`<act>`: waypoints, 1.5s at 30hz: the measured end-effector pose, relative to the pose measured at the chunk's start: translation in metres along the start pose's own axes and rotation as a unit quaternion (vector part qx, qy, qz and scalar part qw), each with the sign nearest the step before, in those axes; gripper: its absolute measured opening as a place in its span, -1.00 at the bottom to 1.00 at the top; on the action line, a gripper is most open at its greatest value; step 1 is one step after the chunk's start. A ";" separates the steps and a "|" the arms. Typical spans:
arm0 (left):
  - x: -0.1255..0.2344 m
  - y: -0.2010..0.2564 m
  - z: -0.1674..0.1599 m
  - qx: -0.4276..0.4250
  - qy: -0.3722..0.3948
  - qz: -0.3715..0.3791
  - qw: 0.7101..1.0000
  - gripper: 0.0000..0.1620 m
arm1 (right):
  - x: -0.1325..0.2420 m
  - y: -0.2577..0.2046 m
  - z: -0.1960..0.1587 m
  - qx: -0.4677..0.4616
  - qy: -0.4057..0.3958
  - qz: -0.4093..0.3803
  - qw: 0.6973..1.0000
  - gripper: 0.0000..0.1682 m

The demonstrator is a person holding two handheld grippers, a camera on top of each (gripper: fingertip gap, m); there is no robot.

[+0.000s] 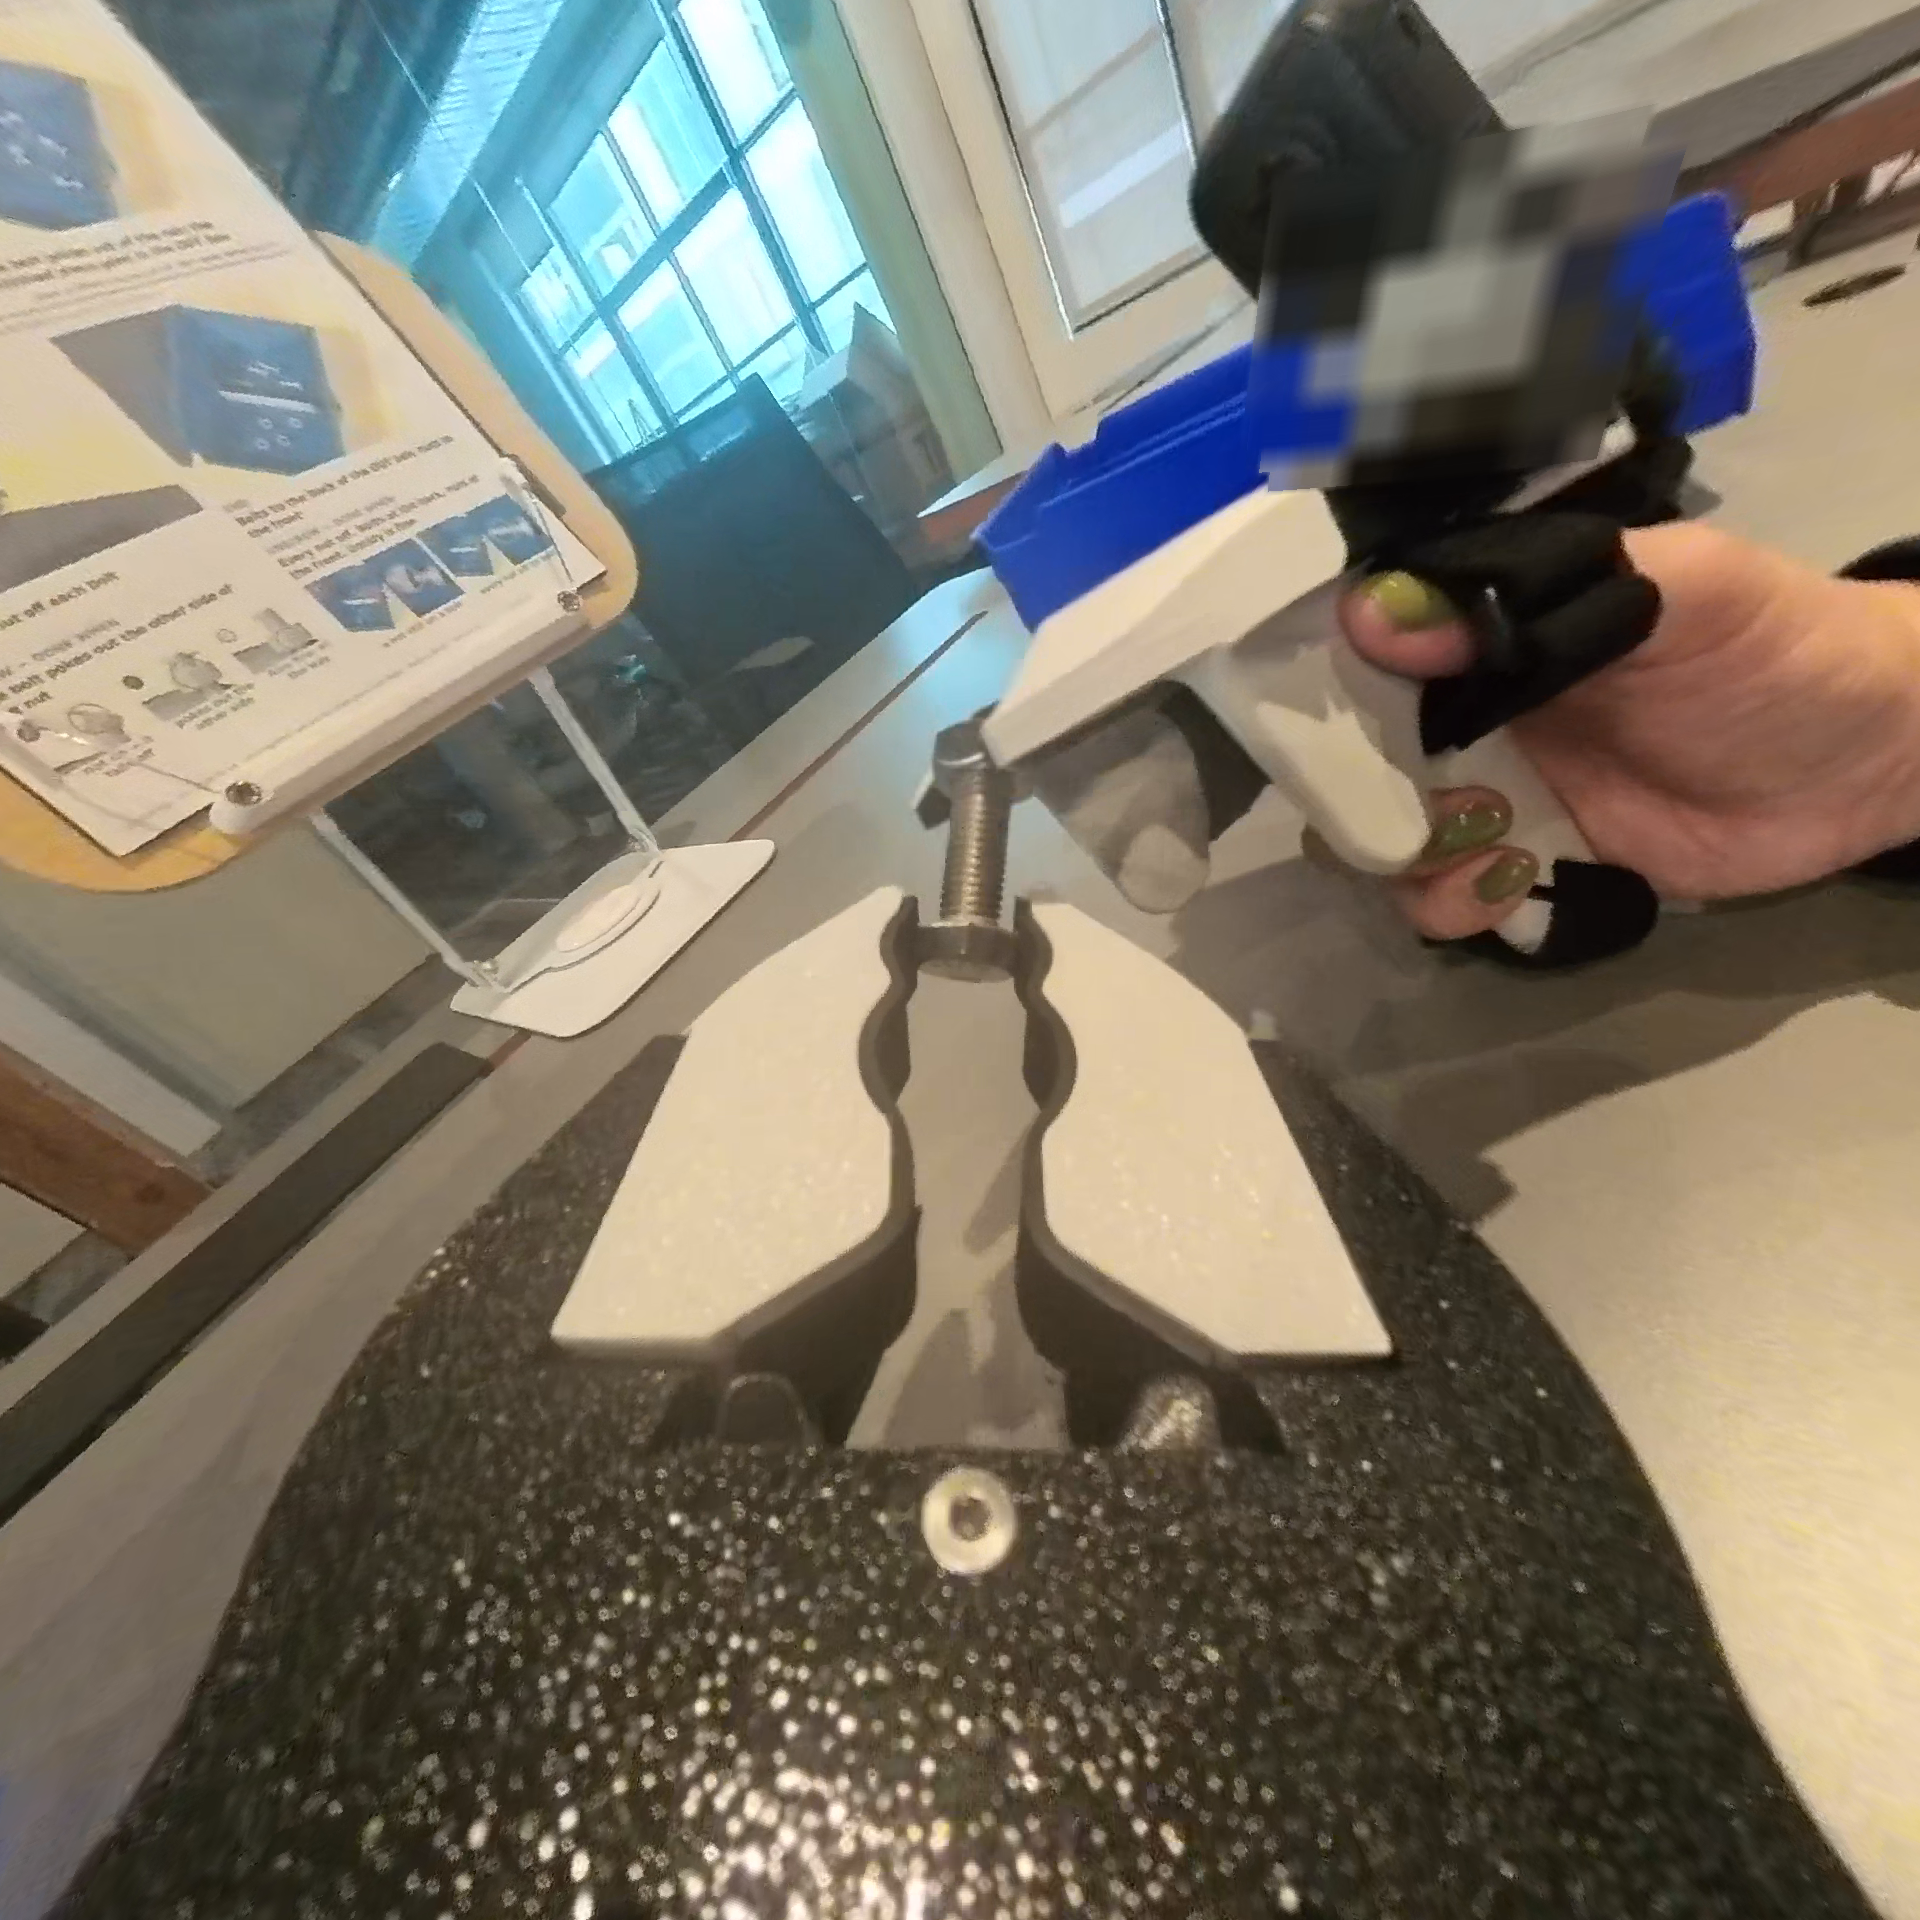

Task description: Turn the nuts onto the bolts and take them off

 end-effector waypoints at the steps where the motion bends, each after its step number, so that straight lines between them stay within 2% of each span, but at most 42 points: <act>1: -0.001 0.002 0.000 -0.013 -0.003 -0.003 1.000 -0.79 | 0.000 0.001 0.000 -0.005 -0.002 0.000 1.000 -0.57; 2: -0.001 0.005 0.001 -0.026 -0.004 -0.006 1.000 -0.79 | -0.001 0.001 -0.001 -0.012 -0.004 0.003 1.000 -0.59; 4: -0.002 0.008 0.002 -0.043 -0.006 -0.011 0.999 -0.79 | -0.001 0.000 -0.001 -0.026 -0.009 0.025 0.999 -0.75; 7: -0.001 0.007 0.002 -0.043 -0.007 -0.024 0.999 -0.79 | -0.001 0.001 0.000 -0.027 -0.022 0.037 0.999 -0.78; 10: 0.003 0.003 0.003 -0.047 0.001 -0.064 0.997 -0.79 | -0.002 -0.002 0.002 0.017 -0.058 0.062 0.996 -0.78; 14: 0.011 -0.001 0.001 -0.013 0.021 -0.166 0.986 -0.79 | 0.002 -0.017 0.001 0.173 -0.120 0.102 0.972 -0.78; 17: 0.015 -0.003 0.001 0.040 0.032 -0.242 0.969 -0.79 | 0.006 -0.041 -0.003 0.365 -0.123 0.102 0.917 -0.78; 19: 0.017 -0.005 0.000 0.072 0.028 -0.279 0.957 -0.79 | 0.007 -0.048 -0.008 0.427 -0.131 0.098 0.889 -0.78; 21: 0.017 -0.005 -0.003 0.087 0.020 -0.299 0.950 -0.79 | 0.007 -0.049 -0.011 0.441 -0.133 0.107 0.881 -0.78; 25: 0.017 -0.006 -0.002 0.098 0.031 -0.293 0.951 -0.79 | 0.008 -0.046 -0.009 0.415 -0.110 0.102 0.897 -0.77; 28: 0.016 -0.005 -0.003 0.061 0.031 -0.261 0.963 -0.79 | 0.006 -0.038 -0.005 0.349 -0.114 0.079 0.927 -0.48; 29: 0.016 -0.004 -0.002 0.048 0.031 -0.252 0.966 -0.79 | 0.006 -0.034 -0.004 0.316 -0.120 0.074 0.938 -0.45; 33: 0.017 -0.003 -0.002 0.006 0.029 -0.229 0.973 -0.79 | 0.009 -0.022 0.002 0.176 -0.148 0.074 0.970 -0.51; 38: 0.018 -0.001 -0.003 -0.035 0.018 -0.216 0.976 -0.79 | 0.010 -0.011 -0.002 0.048 -0.194 0.115 0.973 -0.63; 41: 0.017 0.000 -0.004 -0.047 0.010 -0.214 0.976 -0.79 | 0.010 -0.010 -0.004 0.029 -0.208 0.131 0.969 -0.78; 45: 0.017 -0.001 -0.005 -0.042 -0.001 -0.221 0.974 -0.79 | 0.009 -0.014 -0.004 0.080 -0.218 0.120 0.965 -0.78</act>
Point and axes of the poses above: each gripper's, where its closed fingertips meet, x back along the fingers, z out of its top, y = z × x across the jaws, the point moved 10 cm from there along x, back along the fingers, and after that the axes turned 5 degrees about y, right-handed, at the moved point
